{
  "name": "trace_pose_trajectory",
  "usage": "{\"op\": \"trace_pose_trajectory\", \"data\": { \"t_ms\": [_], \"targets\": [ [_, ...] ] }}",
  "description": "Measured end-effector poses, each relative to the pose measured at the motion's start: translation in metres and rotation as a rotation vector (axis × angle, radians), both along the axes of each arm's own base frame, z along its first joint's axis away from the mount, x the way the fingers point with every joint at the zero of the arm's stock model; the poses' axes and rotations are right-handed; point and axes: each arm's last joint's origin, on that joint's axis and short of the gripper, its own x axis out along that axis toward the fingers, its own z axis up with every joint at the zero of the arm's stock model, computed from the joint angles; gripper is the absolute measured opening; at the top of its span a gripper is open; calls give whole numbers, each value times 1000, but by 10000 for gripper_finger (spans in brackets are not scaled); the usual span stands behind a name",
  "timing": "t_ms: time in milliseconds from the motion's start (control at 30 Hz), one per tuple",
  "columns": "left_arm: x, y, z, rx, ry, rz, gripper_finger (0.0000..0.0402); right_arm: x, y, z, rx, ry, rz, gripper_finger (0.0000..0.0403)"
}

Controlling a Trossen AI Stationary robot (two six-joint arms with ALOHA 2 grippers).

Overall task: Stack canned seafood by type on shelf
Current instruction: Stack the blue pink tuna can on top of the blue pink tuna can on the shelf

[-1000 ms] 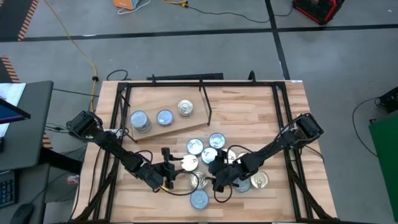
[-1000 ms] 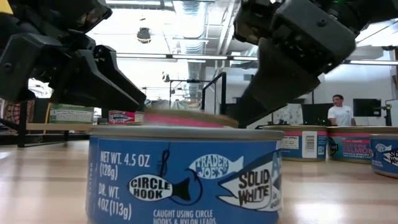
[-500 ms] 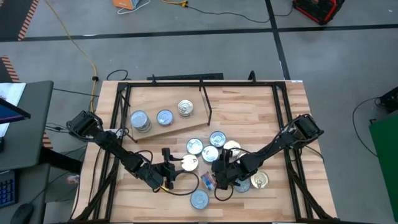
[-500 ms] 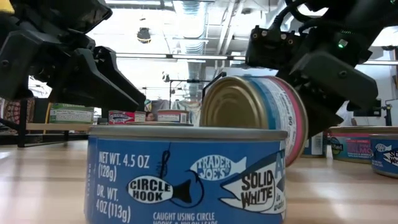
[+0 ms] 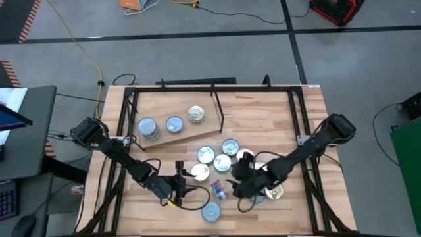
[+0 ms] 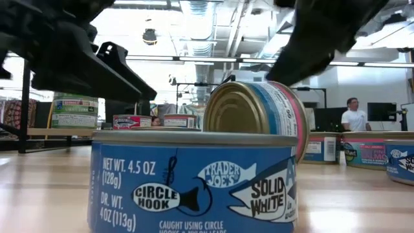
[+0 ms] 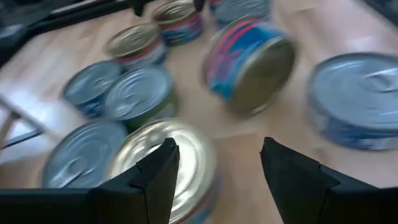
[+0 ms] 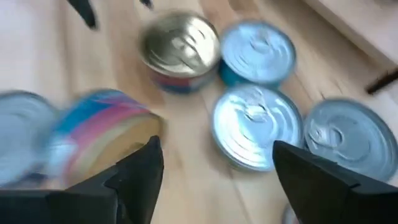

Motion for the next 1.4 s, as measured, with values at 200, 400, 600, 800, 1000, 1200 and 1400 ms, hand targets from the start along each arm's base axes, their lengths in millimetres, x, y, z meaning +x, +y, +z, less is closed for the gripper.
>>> {"op": "trace_pose_trajectory", "data": {
  "t_ms": [200,400,600,800,1000,1200,1400],
  "targets": [
    [4,-4,6,-10,-17,-56,216,-8,23,5,5,-63,77,324],
    [30,-7,34,-6,49,-84,216,-16,36,5,27,-75,110,324],
    [59,8,68,42,175,-245,216,-19,50,-10,45,-58,111,324],
    [74,22,88,38,227,-376,219,-23,60,-37,44,15,86,324],
    [79,27,99,82,239,-461,259,-41,71,-40,23,34,55,324],
    [84,32,109,133,204,-445,321,-54,78,-39,7,-1,18,324],
    [90,45,112,120,198,-430,335,-54,78,-37,4,-17,9,324]
  ]
}}
